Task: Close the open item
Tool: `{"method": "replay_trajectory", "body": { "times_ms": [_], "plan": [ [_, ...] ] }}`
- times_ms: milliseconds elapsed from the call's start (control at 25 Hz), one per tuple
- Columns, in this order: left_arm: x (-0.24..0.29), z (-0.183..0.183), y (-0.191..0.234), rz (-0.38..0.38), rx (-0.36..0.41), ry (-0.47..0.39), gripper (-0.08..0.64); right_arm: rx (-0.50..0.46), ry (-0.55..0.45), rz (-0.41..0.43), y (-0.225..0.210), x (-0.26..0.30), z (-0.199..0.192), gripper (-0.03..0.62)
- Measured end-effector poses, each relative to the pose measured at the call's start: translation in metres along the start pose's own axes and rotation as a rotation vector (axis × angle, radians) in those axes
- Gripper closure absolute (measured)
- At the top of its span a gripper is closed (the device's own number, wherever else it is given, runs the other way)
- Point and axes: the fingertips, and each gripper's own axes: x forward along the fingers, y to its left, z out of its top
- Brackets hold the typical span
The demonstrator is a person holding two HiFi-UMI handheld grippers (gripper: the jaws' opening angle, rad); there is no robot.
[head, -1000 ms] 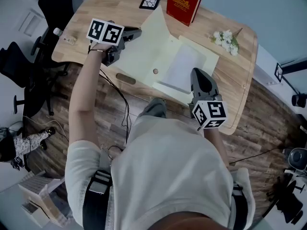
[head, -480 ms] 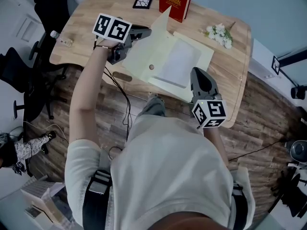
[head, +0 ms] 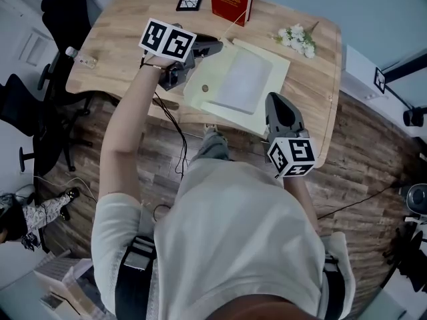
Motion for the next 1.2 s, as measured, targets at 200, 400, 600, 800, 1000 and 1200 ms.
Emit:
{"method": "replay_trajectory", "body": {
  "times_ms": [200, 400, 600, 800, 1000, 1200],
  "plan": [
    [0.016, -0.001, -0.021, -0.019, 0.035, 0.005, 0.456, 0.005, -0.005, -0.021, -0.004, -0.012, -0.002, 0.572],
    [0.037, -0.004, -0.046, -0.051, 0.043, 0.013, 0.443, 0.006, -0.012, -0.038, -0.013, -0.031, -0.002, 0.572],
    [0.049, -0.007, -0.057, -0.080, 0.043, 0.015, 0.434, 0.010, -0.013, -0.063, -0.017, -0.038, -0.002, 0.572],
    [0.060, -0.012, -0.065, -0.115, 0.040, 0.017, 0.429, 0.012, -0.012, -0.079, -0.017, -0.041, -0.003, 0.572],
    [0.072, -0.017, -0.071, -0.144, 0.023, 0.012, 0.442, 0.015, -0.011, -0.094, -0.018, -0.043, -0.005, 0.572],
    [0.085, -0.023, -0.075, -0.180, -0.011, 0.007, 0.448, 0.021, -0.005, -0.105, -0.021, -0.046, -0.008, 0.572]
  ]
}}
